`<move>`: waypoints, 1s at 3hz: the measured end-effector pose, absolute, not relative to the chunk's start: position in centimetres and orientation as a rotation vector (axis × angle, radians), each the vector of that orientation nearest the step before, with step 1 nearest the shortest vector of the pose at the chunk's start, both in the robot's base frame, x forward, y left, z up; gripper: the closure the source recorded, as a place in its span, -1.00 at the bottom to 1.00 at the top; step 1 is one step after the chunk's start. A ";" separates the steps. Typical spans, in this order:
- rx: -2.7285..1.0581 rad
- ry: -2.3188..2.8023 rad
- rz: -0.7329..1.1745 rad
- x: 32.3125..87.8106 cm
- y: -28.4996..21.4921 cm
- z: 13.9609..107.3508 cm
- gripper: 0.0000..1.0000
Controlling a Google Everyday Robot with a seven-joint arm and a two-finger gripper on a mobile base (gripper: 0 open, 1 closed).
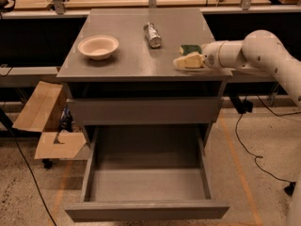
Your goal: Place sponge into middle drawer
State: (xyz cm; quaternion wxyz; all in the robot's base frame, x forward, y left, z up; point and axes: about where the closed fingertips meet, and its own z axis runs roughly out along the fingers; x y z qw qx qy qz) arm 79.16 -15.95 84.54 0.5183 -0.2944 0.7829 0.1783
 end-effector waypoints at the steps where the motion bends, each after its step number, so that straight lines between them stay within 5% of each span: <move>1: -0.703 1.879 0.440 79.8 -15.9 84.1 -0.17; 3: -0.744 1.859 0.429 78.0 -15.7 86.2 0.76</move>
Offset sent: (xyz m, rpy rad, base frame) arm -0.0050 -0.0111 0.0109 0.0023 -0.0144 -0.0103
